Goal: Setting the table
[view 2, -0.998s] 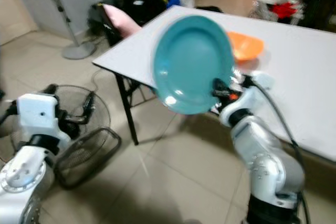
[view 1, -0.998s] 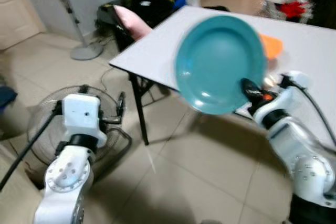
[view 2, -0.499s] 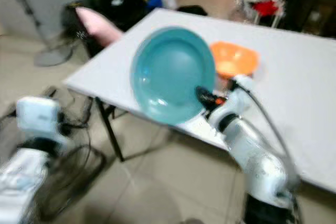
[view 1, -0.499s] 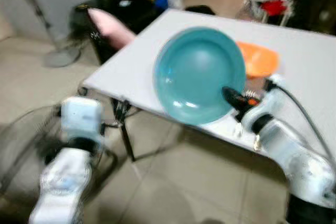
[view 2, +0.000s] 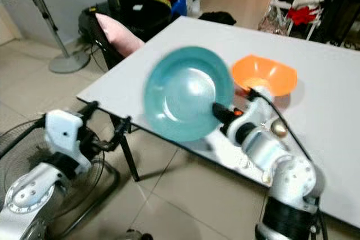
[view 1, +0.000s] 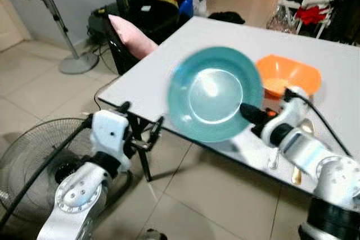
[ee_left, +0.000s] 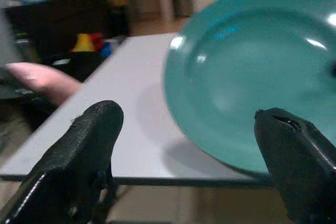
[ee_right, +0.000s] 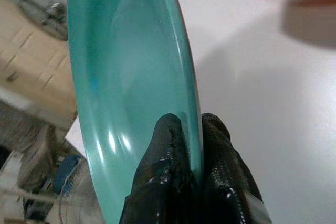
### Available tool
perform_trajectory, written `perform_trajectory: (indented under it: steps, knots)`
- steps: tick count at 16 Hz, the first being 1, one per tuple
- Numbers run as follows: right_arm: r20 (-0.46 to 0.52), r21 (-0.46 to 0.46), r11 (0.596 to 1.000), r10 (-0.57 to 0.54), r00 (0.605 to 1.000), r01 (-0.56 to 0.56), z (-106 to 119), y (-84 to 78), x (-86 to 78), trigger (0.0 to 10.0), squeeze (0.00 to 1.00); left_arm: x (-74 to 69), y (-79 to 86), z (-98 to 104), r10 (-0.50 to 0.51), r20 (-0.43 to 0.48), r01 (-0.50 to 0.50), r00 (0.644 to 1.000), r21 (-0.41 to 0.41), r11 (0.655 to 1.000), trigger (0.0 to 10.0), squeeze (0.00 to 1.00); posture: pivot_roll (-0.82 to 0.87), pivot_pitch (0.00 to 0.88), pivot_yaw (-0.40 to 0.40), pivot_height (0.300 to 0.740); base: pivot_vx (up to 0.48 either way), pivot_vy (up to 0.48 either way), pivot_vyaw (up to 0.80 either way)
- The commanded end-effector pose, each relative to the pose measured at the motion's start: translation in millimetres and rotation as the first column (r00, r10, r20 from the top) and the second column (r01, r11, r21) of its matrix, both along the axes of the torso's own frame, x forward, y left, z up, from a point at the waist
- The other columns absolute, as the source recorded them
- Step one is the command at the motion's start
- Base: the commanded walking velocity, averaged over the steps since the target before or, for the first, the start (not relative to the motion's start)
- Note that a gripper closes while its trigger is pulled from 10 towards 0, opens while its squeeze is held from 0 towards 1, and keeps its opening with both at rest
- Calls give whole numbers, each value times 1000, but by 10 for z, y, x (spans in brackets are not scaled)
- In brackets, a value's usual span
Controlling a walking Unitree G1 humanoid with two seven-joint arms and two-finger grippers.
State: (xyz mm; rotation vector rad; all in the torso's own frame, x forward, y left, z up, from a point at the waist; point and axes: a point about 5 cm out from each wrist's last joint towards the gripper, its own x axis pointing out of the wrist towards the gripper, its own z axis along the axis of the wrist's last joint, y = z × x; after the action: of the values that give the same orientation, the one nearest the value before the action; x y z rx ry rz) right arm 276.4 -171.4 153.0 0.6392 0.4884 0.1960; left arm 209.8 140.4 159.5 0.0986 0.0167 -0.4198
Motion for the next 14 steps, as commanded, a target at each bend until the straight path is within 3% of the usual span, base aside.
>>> perform_trajectory:
  steps: [1,6,9,14]
  knots:
    - [15,36,998,44,999,-44,109,92,57,10000,0,-6,-32,18,-58,-14,58,998,-1,998,10000,0,-109,0,71,740,0,0,0]
    - [-148,127,991,-26,989,45,-8,55,212,10000,0,-52,-58,-1,-193,-71,195,979,18,981,10000,0,-99,0,66,740,0,0,0]
    - [-189,205,977,-27,982,66,-4,114,389,10000,0,-95,-108,0,-251,-94,254,963,14,967,10000,0,-91,0,72,740,0,0,0]
    - [-212,215,976,8,977,38,25,207,568,10000,0,-61,-66,20,-222,-85,225,971,36,974,10000,0,-83,0,72,740,0,0,0]
